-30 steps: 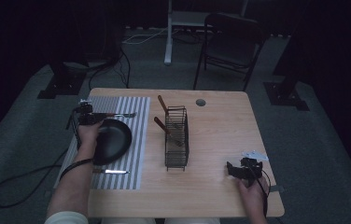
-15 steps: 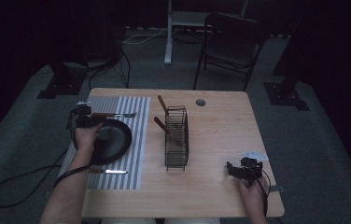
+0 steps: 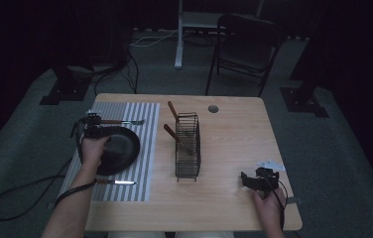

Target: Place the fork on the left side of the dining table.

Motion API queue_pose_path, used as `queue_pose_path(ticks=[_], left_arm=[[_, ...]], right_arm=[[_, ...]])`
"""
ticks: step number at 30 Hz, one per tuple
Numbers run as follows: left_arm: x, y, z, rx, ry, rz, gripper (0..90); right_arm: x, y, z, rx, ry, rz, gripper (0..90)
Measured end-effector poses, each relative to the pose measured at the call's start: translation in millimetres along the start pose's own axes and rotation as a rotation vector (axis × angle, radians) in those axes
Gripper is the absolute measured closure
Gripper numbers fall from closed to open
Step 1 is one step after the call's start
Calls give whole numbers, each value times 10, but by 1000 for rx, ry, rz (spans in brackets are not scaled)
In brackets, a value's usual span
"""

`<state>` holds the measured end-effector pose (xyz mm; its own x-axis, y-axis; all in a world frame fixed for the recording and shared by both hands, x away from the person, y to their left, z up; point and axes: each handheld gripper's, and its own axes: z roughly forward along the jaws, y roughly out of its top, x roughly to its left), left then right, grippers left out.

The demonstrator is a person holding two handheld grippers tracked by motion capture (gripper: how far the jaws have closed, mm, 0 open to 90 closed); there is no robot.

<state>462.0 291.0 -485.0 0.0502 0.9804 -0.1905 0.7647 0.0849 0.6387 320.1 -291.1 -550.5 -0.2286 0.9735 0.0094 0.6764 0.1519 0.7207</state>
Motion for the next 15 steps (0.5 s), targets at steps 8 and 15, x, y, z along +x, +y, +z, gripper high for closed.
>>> queue_pose_path(ticks=[8,15], left_arm=[[-79,-78,-83,-11,-7,27,99],[-127,-199,-201,-96,-1,73,101]], right_arm=[[1,0,0,0,0,0,116],[0,0,0,0,0,0,116]])
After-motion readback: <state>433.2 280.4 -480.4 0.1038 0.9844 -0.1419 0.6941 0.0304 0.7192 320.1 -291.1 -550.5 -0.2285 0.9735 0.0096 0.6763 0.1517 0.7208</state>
